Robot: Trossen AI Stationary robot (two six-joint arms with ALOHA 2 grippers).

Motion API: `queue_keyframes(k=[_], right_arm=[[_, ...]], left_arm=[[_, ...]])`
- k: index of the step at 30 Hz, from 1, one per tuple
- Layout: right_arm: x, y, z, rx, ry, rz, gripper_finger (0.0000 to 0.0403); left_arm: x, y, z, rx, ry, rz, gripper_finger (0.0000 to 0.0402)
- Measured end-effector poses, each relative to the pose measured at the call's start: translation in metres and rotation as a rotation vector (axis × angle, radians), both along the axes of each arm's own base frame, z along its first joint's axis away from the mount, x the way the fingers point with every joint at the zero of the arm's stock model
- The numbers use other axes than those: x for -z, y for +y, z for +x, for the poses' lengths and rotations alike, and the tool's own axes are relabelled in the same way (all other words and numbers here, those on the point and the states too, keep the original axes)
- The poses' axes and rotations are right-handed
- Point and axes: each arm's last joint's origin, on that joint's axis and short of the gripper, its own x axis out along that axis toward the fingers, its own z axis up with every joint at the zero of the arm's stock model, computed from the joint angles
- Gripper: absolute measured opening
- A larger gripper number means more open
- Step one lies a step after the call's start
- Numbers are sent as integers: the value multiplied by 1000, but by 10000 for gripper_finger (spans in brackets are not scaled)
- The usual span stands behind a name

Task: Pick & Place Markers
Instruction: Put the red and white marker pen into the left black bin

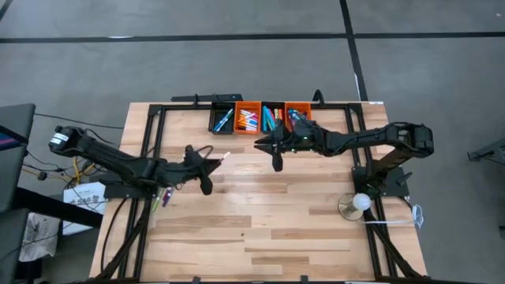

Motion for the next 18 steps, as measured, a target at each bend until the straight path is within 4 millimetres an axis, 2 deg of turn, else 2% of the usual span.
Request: queue_keyframes(k=[5, 9, 12, 18], right_arm=[[-9, 11, -1, -78, -170, 1, 95], [-14, 20, 2, -113, -216, -11, 124], [-8, 24, 9, -149, -231, 0, 146], [9, 29, 41, -280, -274, 38, 173]], left_arm=[[-16, -5, 1, 48, -116, 53, 34], [-21, -11, 5, 78, -168, 81, 33], [-24, -14, 9, 121, -217, 98, 35], [-26, -20, 18, 201, -285, 133, 34]])
